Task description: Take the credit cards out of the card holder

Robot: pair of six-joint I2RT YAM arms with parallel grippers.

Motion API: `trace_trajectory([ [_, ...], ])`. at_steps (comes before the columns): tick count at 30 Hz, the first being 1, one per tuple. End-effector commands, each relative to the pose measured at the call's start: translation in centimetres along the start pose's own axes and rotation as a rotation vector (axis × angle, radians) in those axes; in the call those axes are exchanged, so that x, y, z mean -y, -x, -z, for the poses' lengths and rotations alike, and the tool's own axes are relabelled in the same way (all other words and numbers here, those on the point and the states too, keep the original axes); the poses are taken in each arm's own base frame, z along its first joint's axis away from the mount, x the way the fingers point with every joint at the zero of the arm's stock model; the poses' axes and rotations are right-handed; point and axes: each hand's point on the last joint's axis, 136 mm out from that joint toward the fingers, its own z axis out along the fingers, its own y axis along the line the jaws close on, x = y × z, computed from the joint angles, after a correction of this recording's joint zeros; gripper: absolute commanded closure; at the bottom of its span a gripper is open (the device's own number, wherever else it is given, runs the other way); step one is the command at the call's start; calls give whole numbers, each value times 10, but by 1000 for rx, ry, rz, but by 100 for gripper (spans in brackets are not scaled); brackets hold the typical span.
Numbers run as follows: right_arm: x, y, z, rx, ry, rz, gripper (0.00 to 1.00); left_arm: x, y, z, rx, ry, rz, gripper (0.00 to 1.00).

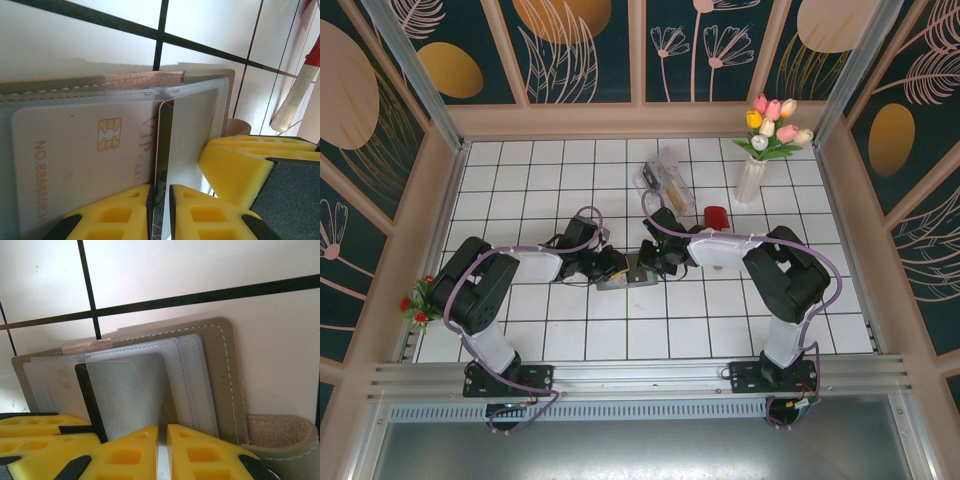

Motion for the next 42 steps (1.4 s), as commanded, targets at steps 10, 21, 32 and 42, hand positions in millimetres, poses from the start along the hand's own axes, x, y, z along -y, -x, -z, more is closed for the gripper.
trace_trajectory([
  [10,26,-23,-14,-87,-61,-42,84,-5,-1,1,9,26,-84,100],
  [21,27,-13,-4,-52,-52,-50,84,-14,-5,27,55,103,-152,100],
  [32,21,-24,-16,-110,-37,-17,82,-3,-6,19,28,31,-143,96],
  [42,23,-33,-23,-147,-64,11,87,6,-5,16,23,-20,-142,78],
])
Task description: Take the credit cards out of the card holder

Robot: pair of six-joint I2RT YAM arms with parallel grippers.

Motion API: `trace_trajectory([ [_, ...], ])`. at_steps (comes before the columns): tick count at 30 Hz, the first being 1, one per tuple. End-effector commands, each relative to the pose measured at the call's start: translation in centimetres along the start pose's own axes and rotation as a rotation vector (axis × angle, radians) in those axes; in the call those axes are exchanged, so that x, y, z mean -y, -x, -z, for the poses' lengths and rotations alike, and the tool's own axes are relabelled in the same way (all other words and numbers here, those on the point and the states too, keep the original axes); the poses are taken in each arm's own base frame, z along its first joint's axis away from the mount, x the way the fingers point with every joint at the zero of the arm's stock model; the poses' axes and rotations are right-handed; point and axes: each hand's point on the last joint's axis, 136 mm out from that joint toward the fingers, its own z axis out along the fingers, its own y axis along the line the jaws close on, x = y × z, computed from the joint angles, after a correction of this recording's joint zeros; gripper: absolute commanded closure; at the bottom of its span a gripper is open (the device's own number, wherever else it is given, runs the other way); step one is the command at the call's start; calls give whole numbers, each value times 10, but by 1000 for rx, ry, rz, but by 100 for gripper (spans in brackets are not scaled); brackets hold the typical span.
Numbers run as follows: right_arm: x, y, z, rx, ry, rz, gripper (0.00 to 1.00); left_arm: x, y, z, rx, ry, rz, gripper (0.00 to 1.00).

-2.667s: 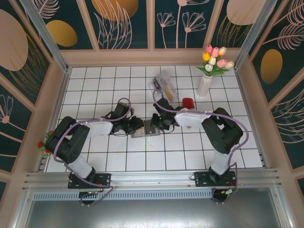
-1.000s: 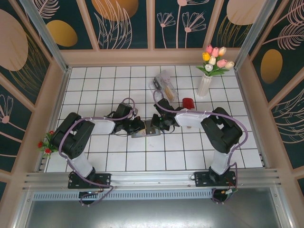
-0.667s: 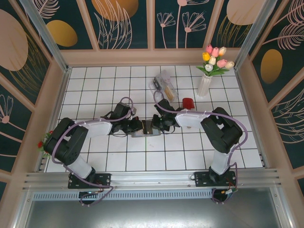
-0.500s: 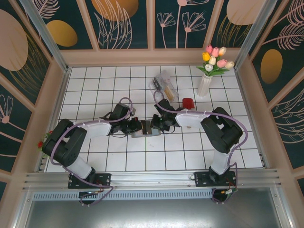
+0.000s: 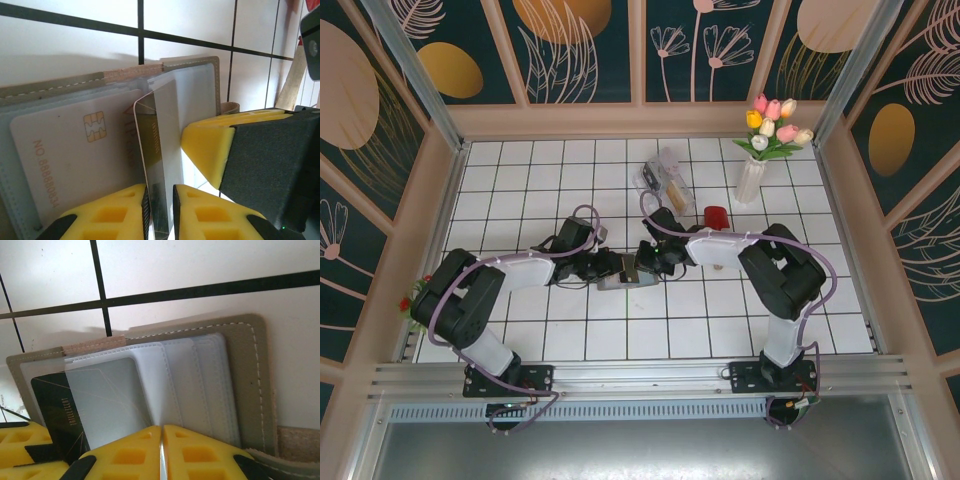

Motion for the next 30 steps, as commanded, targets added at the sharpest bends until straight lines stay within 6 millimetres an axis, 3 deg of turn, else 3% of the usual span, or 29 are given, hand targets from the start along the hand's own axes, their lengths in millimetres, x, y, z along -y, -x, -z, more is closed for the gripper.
trace_trajectory([
  [1,29,-28,-16,-99,-105,-7,87,3,0,-4,-13,-36,4,79],
  [9,33,-24,-11,-72,-131,-17,87,-13,2,0,-3,75,-18,96],
  [17,32,-14,-1,-30,-126,-30,87,-19,1,29,23,192,-76,100],
  [20,7,-4,12,20,-38,9,87,-15,5,42,53,221,-99,100],
  [26,-71,29,78,198,209,144,79,-2,34,78,168,319,-169,100],
  [30,-102,41,123,293,365,197,66,33,53,96,249,238,-188,100],
])
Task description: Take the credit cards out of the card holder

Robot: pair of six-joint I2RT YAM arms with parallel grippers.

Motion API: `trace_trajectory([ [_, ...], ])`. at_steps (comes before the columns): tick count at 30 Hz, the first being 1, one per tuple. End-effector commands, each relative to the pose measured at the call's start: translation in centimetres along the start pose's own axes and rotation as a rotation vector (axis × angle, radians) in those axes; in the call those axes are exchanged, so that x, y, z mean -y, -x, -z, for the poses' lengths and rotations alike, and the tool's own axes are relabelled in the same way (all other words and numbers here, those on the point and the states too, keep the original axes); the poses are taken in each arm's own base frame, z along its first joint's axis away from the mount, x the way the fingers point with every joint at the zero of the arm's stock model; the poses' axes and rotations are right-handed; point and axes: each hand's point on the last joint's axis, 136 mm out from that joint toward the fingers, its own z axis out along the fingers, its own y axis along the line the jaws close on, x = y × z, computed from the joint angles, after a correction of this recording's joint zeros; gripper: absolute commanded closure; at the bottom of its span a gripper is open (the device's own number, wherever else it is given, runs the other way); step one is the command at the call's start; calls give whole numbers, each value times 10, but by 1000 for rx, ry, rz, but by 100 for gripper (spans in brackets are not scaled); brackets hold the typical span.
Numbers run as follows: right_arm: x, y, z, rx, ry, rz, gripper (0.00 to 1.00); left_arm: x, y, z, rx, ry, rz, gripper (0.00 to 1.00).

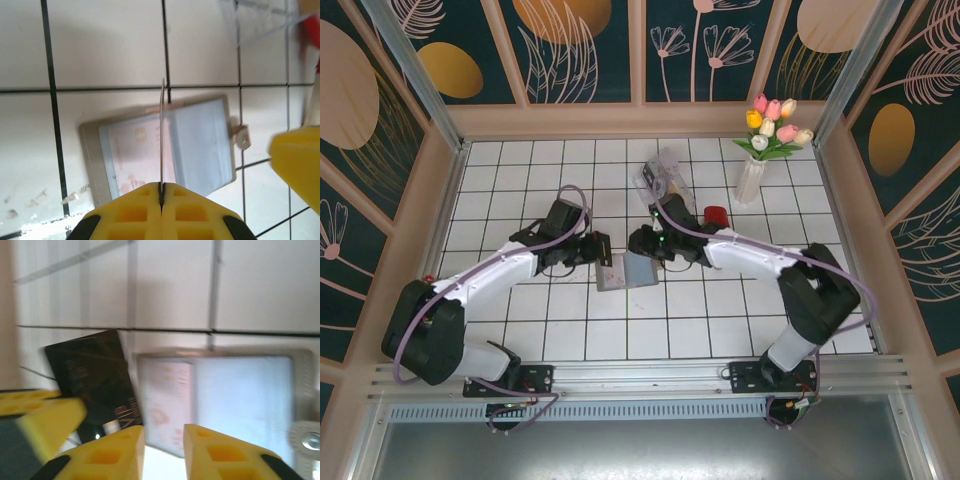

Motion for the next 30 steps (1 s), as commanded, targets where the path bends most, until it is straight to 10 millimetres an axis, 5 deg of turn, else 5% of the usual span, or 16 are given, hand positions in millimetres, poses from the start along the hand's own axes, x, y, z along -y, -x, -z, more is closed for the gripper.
trace_trajectory([
  [1,-45,32,36,121,179,73,63,19,25,25,84,-36,-22,100],
  [9,-61,70,104,322,416,113,33,98,72,61,252,-406,28,99],
  [14,-55,83,124,348,517,48,17,136,85,84,286,-631,53,98],
  [22,-72,88,130,273,709,-20,20,165,82,114,258,-826,63,97],
  [30,-94,84,141,238,851,-11,47,168,87,118,260,-868,133,99],
])
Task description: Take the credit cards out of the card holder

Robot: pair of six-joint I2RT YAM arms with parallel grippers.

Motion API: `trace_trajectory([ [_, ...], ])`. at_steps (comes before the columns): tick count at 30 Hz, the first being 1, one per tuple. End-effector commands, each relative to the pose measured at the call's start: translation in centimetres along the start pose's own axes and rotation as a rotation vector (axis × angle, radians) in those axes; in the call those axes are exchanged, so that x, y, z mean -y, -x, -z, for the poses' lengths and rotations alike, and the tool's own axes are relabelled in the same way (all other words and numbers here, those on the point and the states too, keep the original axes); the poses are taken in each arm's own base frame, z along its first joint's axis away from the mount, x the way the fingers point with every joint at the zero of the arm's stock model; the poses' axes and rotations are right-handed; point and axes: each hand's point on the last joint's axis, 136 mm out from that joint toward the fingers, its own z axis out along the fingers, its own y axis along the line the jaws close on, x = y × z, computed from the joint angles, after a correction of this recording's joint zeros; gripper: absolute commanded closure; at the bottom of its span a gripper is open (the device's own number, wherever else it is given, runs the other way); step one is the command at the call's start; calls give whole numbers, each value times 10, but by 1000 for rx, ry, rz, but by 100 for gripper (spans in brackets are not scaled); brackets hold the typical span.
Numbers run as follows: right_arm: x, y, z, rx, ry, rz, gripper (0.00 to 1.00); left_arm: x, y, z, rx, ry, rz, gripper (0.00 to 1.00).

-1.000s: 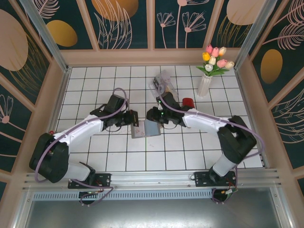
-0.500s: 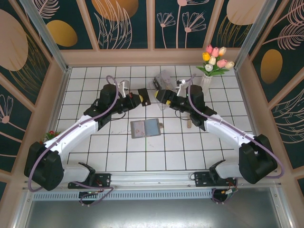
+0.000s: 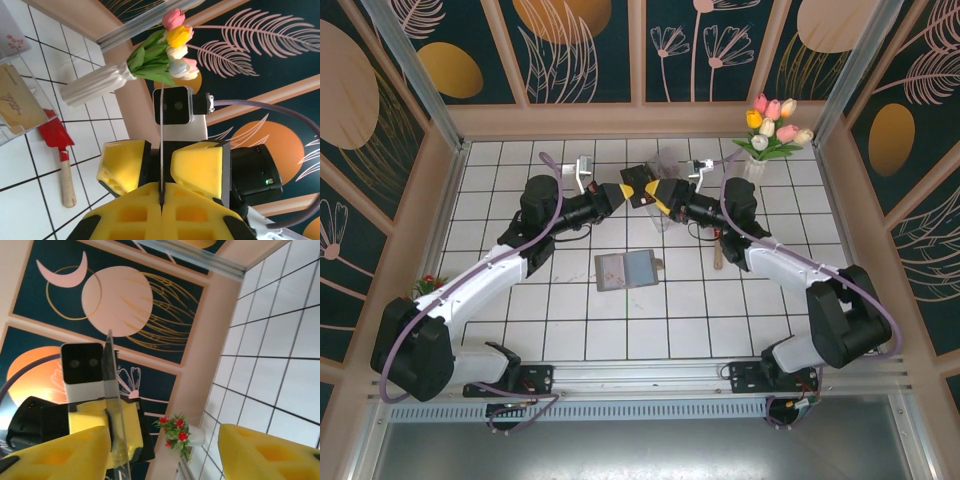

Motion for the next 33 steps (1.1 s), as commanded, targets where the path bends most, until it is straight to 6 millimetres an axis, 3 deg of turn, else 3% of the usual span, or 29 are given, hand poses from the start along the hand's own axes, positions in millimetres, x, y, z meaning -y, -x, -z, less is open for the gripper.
trace_trajectory([
  [1,-31,-4,1,-18,136,34,51,14,6,2,25,-60,23,99],
  [6,-37,-3,6,12,173,38,66,10,6,3,22,-51,40,99],
  [13,-24,-2,0,-1,108,0,93,-1,6,6,31,-13,67,96],
  [16,-18,-2,-2,-2,81,11,99,-12,8,9,48,37,80,82],
  [17,-15,-1,-2,2,61,21,100,-21,9,10,54,77,93,72],
  [20,2,3,-5,7,-53,71,100,-59,10,20,74,250,143,31],
  [22,13,8,-5,11,-137,125,100,-85,10,31,84,364,160,19],
  [27,42,24,-3,17,-367,253,100,-133,11,64,131,522,189,2],
  [33,89,55,1,15,-710,462,100,-176,10,100,165,741,129,1],
])
